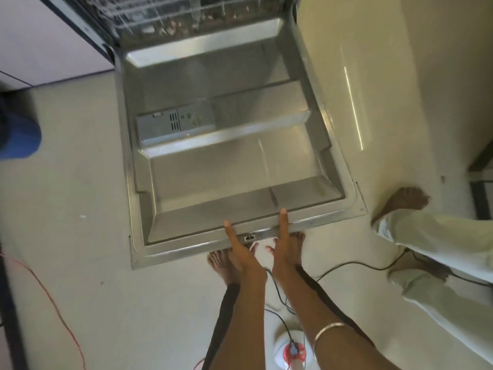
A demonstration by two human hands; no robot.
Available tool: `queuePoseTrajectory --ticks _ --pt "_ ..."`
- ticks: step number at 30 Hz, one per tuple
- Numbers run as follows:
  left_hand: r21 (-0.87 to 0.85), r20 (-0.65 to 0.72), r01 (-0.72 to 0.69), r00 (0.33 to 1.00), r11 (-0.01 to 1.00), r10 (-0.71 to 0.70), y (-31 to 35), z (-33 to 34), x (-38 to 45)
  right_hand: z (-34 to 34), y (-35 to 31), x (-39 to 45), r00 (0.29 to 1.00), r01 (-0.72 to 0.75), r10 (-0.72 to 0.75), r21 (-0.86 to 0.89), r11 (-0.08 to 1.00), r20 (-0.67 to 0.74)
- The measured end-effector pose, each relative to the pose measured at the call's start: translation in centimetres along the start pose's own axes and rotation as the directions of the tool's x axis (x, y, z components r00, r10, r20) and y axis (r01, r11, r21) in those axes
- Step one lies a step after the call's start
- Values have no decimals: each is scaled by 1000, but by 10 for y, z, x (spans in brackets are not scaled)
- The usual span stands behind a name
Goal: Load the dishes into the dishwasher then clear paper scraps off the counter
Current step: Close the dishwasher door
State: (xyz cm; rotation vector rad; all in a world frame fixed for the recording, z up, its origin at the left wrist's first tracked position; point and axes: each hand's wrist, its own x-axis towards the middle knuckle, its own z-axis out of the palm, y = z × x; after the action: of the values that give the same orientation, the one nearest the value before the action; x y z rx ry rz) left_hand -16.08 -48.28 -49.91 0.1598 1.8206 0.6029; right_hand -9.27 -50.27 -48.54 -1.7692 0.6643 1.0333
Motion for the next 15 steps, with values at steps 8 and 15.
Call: queuePoseTrajectory --ticks 8,15 --pt "147 -170 -268 941 952 291 45 -1 -71 3 -33 -63 922 287 -327 -199 937 -207" --pt "101 -104 -569 810 816 577 114 14 -144 19 -98 -125 772 565 -569 -105 818 -284"
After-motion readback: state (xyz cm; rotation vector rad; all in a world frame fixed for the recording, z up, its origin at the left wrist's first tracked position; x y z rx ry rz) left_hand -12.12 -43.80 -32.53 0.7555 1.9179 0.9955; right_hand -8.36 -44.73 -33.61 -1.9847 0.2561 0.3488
